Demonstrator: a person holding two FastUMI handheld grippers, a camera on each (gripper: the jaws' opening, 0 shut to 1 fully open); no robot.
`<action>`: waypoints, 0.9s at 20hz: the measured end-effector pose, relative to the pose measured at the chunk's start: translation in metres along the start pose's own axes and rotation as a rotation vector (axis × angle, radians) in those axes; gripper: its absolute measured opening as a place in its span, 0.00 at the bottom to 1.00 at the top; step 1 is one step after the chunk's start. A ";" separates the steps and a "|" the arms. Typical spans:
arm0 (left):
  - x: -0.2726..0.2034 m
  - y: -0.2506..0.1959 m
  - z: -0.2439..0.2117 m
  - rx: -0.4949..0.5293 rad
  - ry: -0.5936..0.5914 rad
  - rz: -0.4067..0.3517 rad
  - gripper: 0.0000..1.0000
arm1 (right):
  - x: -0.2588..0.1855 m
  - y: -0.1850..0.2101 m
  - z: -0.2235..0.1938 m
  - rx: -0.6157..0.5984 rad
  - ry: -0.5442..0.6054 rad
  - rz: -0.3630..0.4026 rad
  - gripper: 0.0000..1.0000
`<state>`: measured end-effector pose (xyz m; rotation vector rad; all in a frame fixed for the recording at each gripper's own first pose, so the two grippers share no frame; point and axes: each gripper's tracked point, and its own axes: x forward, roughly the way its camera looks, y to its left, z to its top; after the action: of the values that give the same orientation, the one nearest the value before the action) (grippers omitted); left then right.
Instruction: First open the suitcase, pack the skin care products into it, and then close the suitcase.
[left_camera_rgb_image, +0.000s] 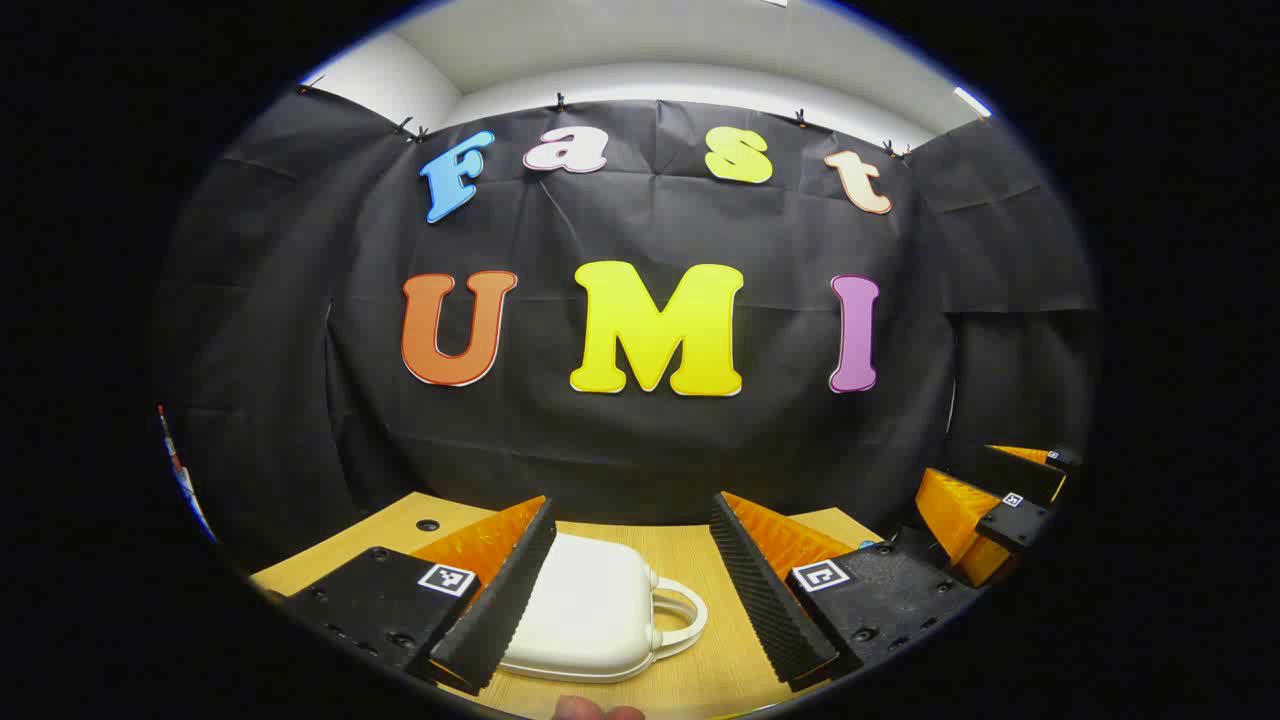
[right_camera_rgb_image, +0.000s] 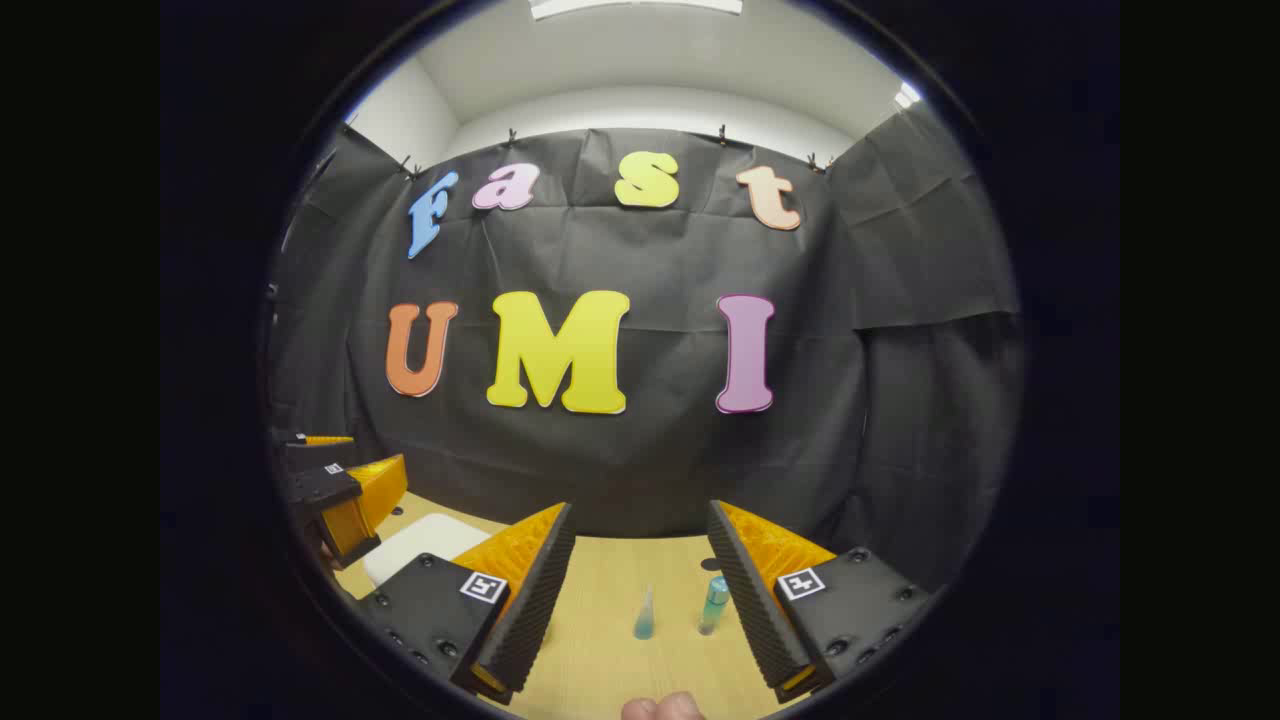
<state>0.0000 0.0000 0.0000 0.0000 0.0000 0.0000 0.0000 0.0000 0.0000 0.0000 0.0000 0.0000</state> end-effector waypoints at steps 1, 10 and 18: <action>0.002 0.000 0.000 0.003 0.002 0.002 0.99 | 0.002 -0.002 -0.001 0.000 0.003 -0.004 0.80; 0.018 -0.025 -0.021 0.007 0.054 -0.030 0.99 | 0.017 -0.024 -0.013 0.001 0.027 -0.014 0.80; 0.030 -0.053 -0.057 0.074 0.132 -0.083 0.99 | 0.028 -0.051 -0.028 -0.003 0.068 0.000 0.80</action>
<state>0.0299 -0.0530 -0.0568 0.0739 0.1316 -0.0827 0.0278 -0.0509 -0.0284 -0.0033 0.0679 0.0004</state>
